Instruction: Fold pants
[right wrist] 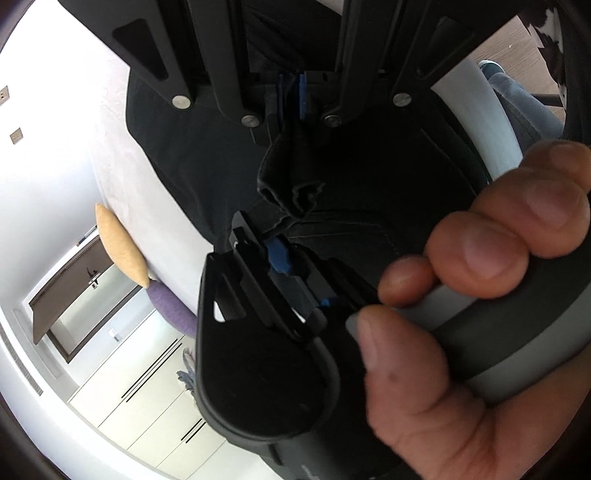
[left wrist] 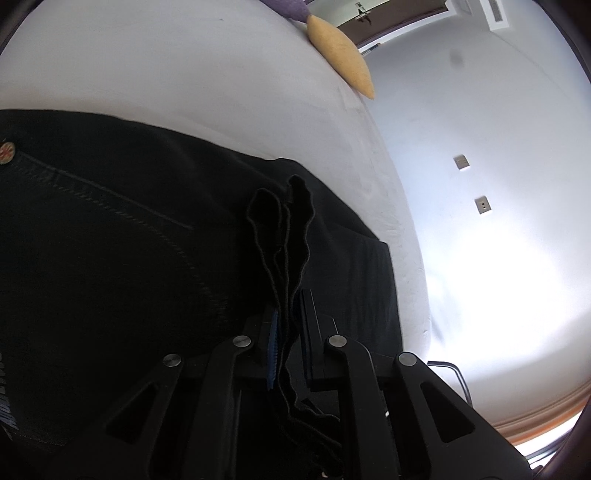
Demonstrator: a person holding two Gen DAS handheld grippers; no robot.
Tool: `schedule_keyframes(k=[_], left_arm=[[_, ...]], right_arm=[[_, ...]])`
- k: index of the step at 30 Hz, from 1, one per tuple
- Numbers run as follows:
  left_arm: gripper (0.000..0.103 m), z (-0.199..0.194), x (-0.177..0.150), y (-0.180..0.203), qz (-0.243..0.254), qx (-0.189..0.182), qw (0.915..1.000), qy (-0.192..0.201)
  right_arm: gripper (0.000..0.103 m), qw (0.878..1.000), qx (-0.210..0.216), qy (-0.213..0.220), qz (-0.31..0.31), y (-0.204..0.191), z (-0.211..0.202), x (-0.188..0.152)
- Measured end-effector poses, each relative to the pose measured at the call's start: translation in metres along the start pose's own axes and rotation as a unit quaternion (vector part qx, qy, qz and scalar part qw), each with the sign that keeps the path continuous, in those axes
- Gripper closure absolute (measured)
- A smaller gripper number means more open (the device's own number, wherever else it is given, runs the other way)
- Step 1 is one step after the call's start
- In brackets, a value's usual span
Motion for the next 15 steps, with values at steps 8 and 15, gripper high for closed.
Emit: schedule_keyframes(k=[8,15], left_arm=[[0.093,-0.003,-0.020,-0.030,0.003,0.029,0.9996,0.005],[0.093,-0.027,-0.021,-0.013,0.069,0.127,0.9883,0.048]], right_arm=[[0.087,1.000,0.018,-0.005,-0.010,0.026,0.017,-0.005],[0.031,0.985,0.119,0.035,0.121,0.084,-0.027,-0.028]])
Point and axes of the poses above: each gripper's, at about its wrist camera, not at the fingertips, and z roughly the way its jaws point, y to its right, x to its top, the point moved 7 cm from there along z, roughly the way its jaws point, and after that the axes turned 5 degrees about y, right-handed, at the moved point
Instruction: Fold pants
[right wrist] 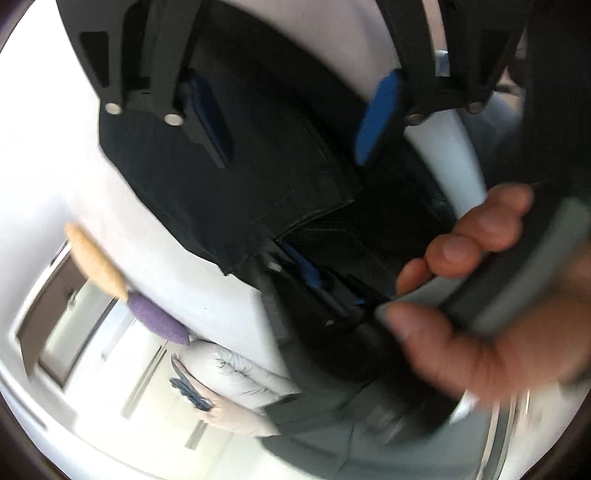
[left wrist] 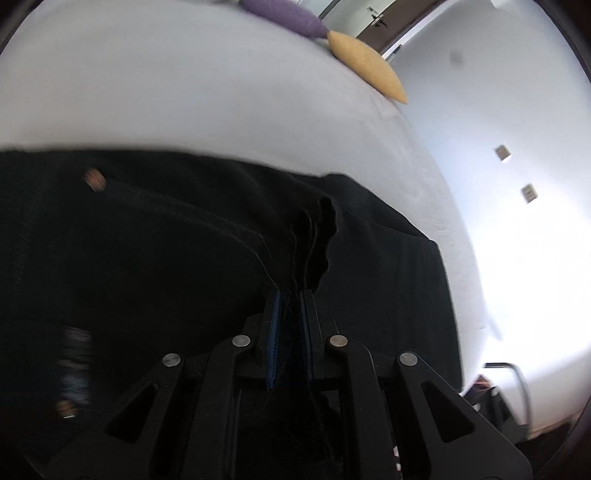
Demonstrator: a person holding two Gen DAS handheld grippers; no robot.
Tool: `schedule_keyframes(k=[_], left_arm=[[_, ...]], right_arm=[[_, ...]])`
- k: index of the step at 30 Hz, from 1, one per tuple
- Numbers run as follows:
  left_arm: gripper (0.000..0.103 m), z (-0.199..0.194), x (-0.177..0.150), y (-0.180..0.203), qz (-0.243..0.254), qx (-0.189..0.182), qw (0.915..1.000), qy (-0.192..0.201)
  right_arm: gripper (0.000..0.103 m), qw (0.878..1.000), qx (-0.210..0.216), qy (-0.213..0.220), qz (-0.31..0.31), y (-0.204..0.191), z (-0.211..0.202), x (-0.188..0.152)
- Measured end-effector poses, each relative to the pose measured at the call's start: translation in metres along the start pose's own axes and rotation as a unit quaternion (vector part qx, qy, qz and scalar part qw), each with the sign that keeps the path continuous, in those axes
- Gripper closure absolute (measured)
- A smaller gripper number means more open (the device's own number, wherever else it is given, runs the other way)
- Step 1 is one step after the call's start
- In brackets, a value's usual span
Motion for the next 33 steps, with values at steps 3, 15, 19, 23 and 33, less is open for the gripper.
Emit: schedule_keyframes(k=[3,15,19,23,33], left_arm=[[0.093,-0.014,-0.006,0.026,0.083,0.035,0.9957,0.021],[0.093,0.031,-0.056,0.060,0.185,0.048,0.9807,-0.040],[0.093,0.027,-0.061,0.057,0.186,0.053,0.9804,-0.037],[0.094,0.029,-0.065,0.064,0.185,0.057,0.9804,-0.035],[0.094,0.026,-0.063,0.071,0.182,0.057,0.9810,-0.033]], right_arm=[[0.050,0.992,0.060,-0.013,0.112,0.049,-0.014,-0.011],[0.076,0.846,0.226,-0.016,0.483,0.273,0.031,-0.060],[0.078,0.816,0.226,-0.016,0.532,0.306,0.075,-0.074],[0.103,0.792,0.231,-0.054,0.563,0.278,0.112,-0.095],[0.103,0.788,0.261,-0.055,0.555,0.237,0.078,-0.121]])
Point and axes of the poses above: each gripper's, at about its wrist camera, not at the fingertips, and z roughly the way its jaws point, y to its right, x to its top, the point moved 7 cm from there along z, roughly the way its jaws point, and after that the axes turned 5 degrees about y, right-handed, at the moved point
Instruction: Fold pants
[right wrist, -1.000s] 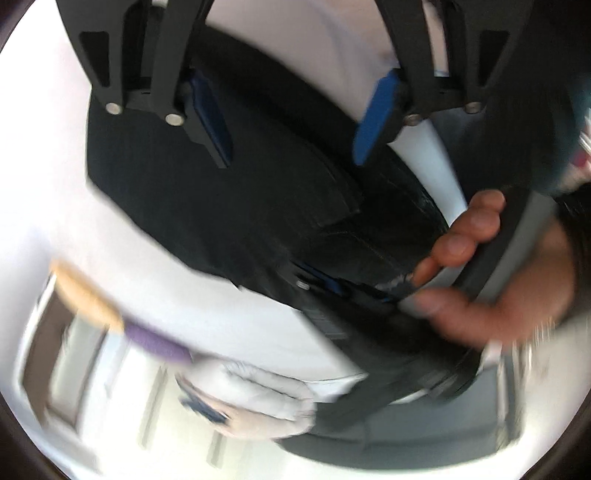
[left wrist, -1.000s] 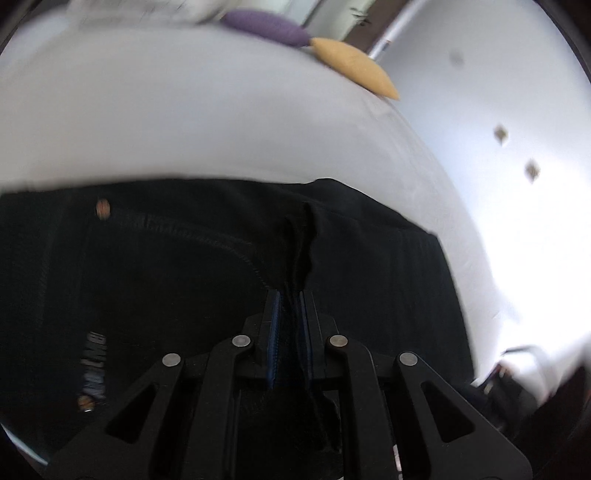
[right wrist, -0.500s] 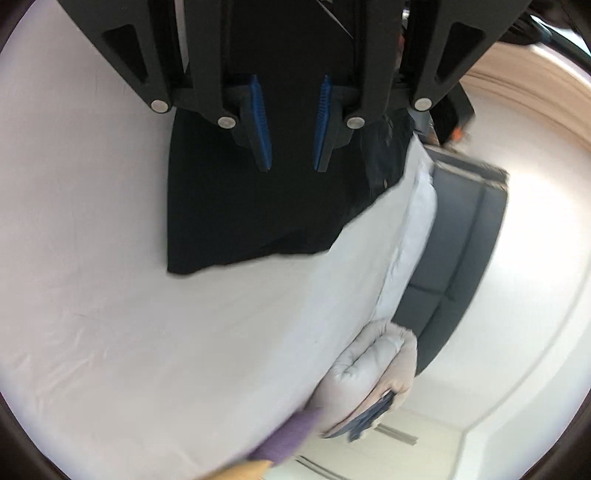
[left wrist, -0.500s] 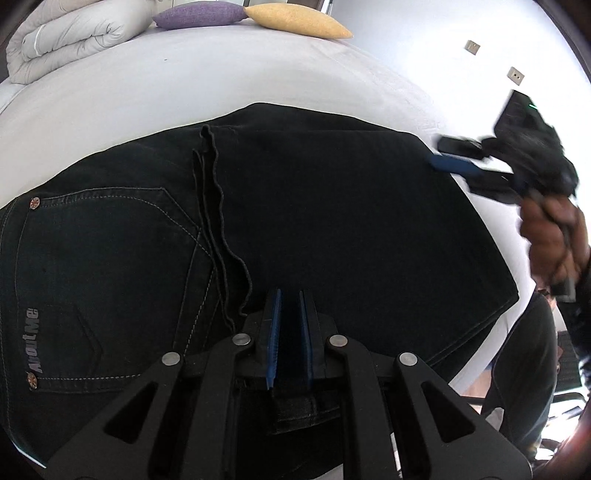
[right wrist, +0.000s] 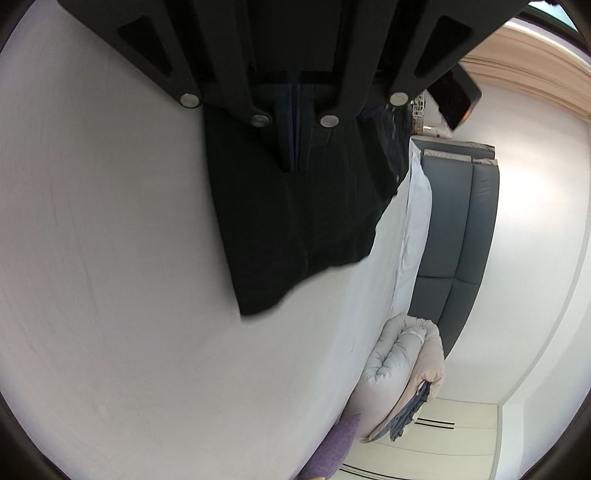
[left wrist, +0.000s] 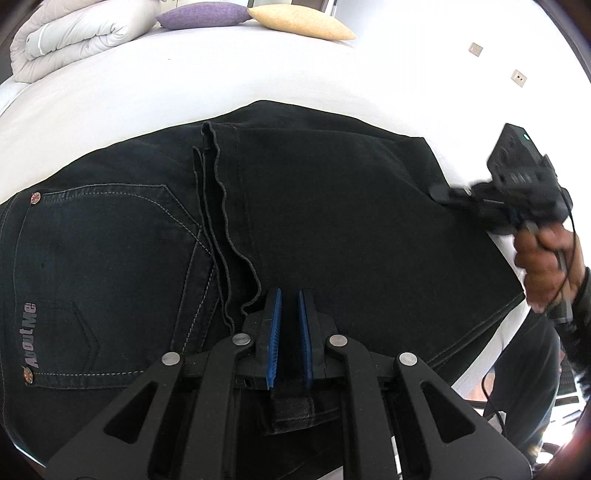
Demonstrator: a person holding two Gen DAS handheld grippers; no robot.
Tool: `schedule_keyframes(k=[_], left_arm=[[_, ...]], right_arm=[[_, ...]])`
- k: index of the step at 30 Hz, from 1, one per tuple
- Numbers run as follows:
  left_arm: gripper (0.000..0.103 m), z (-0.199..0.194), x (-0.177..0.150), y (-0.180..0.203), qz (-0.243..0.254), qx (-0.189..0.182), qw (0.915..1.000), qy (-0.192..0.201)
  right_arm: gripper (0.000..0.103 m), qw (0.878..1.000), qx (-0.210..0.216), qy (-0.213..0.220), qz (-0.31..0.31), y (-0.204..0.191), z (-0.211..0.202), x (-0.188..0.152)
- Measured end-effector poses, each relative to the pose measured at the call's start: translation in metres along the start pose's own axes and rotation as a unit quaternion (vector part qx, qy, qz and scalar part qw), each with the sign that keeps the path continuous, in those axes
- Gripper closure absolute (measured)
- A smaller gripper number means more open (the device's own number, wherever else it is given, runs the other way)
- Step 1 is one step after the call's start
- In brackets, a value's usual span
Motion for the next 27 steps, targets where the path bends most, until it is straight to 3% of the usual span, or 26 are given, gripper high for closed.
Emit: schedule_keyframes(k=[5,17,27], left_arm=[[0.094,-0.001,-0.001,-0.001,-0.001,-0.001,1.0000,0.001],[0.094,-0.003,-0.007,-0.005,-0.001,0.001,1.0000,0.004],[0.093,-0.017,-0.007,-0.013,-0.038,-0.026,0.9988,0.019]], right_arm=[[0.103,1.000,0.003,-0.015,-0.006,-0.007,-0.004,-0.040],[0.103,0.998,-0.036,-0.045,-0.029,-0.016,-0.020,-0.111],[0.103,1.000,-0.015,-0.023,-0.015,-0.003,-0.011,-0.111]])
Point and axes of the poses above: each gripper's, at about its wrist camera, not at the fingertips, and z roughly the way its jaws point, y to its right, x to its top, the point moved 7 cm from there along z, roughly the way its jaws point, and after that the axes turned 5 degrees about y, right-handed, at the moved point
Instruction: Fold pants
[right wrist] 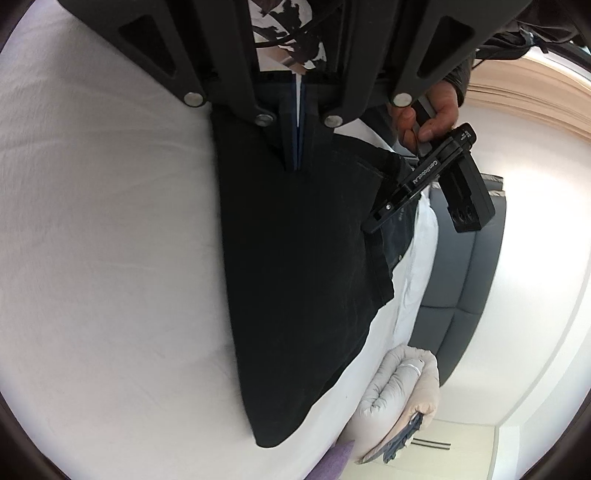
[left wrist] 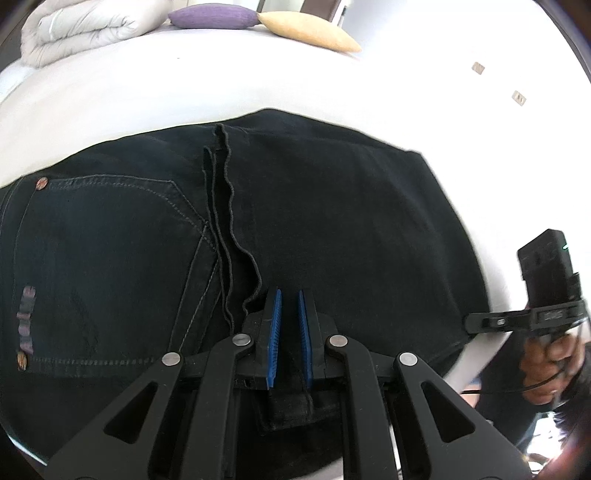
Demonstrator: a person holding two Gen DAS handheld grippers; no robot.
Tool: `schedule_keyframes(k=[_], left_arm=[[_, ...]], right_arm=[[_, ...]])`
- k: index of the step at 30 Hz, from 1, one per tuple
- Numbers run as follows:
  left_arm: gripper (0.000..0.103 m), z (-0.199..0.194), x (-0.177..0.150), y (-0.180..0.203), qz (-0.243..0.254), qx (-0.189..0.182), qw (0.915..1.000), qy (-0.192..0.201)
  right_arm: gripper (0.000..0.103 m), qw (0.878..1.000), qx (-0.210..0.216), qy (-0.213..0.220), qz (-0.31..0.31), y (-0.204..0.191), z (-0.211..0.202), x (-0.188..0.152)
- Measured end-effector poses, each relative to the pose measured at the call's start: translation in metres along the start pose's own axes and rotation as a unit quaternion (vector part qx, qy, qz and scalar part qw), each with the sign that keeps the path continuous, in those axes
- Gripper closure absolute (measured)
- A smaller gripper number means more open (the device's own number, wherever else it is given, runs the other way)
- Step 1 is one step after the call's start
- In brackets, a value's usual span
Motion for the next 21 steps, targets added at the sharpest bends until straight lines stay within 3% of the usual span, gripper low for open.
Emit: schedule_keyframes(k=[4,7,9,11,12,13,14,15,17,18,21], left_arm=[[0.093,-0.041,0.001,-0.019,-0.060,-0.029,0.9961,0.058],[0.093,-0.083,-0.003,-0.052,-0.130,-0.046,0.9839,0.113],[0.093,-0.113,-0.009,-0.079,-0.178,-0.048,0.9710,0.153],[0.085,-0.144,-0.020,-0.110,-0.227,-0.040,0.9537,0.194],[0.069,-0.157,-0.027,-0.125,-0.248,-0.030,0.9450,0.211],[0.032,-0.173,-0.039,-0.145,-0.281,-0.015,0.9303,0.235],[0.015,-0.184,-0.047,-0.157,-0.304,-0.005,0.9181,0.254],[0.003,-0.198,-0.059,-0.172,-0.332,0.008,0.8995,0.284],[0.003,-0.209,-0.076,-0.189,-0.366,0.007,0.8791,0.306],[0.003,-0.209,-0.082,-0.195,-0.378,0.002,0.8746,0.303],[0.003,-0.199,-0.098,-0.211,-0.428,-0.037,0.8533,0.295]], right_arm=[[0.103,1.000,-0.010,0.010,-0.010,-0.002,0.001,-0.001],[0.103,1.000,-0.007,0.015,-0.008,-0.001,0.002,-0.001],[0.103,1.000,-0.010,0.017,-0.010,-0.002,0.002,-0.001],[0.103,1.000,-0.010,0.019,-0.007,-0.002,0.003,-0.001],[0.103,1.000,-0.010,0.019,-0.004,-0.002,0.003,-0.001],[0.103,1.000,-0.008,0.020,0.000,-0.003,0.003,-0.001],[0.103,1.000,-0.006,0.022,0.002,-0.002,0.002,-0.001],[0.103,1.000,-0.005,0.024,0.004,-0.002,0.000,0.000],[0.103,1.000,-0.001,0.030,0.007,-0.004,-0.002,0.000],[0.103,0.999,0.000,0.033,0.007,-0.006,-0.003,0.000],[0.076,0.999,0.027,0.041,0.011,-0.015,-0.006,0.001]])
Point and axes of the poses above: each gripper's, at about its wrist camera, not at the fingertips, and z roughly the way its jaws point, y to its right, x to its top, the point moved 7 cm from there along z, roughly the way its jaws point, and after that the axes turned 5 degrees about y, right-handed, at the moved point
